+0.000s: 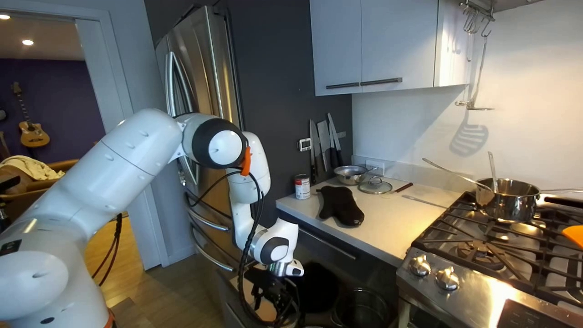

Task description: Open the second left drawer from the top fully

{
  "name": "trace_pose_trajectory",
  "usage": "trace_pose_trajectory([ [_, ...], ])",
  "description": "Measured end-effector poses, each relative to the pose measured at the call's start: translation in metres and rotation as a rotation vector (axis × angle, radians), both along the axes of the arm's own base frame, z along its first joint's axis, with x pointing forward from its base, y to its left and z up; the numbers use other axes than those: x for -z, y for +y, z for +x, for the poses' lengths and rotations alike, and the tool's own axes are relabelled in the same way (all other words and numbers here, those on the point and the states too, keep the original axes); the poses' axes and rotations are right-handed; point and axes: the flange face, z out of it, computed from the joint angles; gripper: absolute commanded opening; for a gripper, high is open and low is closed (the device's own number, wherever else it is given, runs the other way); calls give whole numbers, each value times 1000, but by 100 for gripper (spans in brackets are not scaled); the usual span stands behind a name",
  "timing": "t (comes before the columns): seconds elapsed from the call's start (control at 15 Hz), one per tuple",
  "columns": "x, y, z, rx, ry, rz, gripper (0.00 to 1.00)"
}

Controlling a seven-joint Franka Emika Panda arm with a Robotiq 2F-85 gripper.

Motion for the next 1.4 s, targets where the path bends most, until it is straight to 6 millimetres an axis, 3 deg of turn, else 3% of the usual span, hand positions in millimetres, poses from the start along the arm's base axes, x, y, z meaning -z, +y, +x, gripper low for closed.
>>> trace_pose_trajectory([
  [0.27, -9, 6, 2, 13, 76, 26, 100],
  [0.47, -28, 6, 16, 21, 56, 23, 100],
  [0.87, -100, -3, 57, 15, -88, -49, 100],
  [1.2, -169, -3, 74, 12, -181, -77, 100],
  [1.4, -182, -3, 71, 16, -192, -78, 100],
])
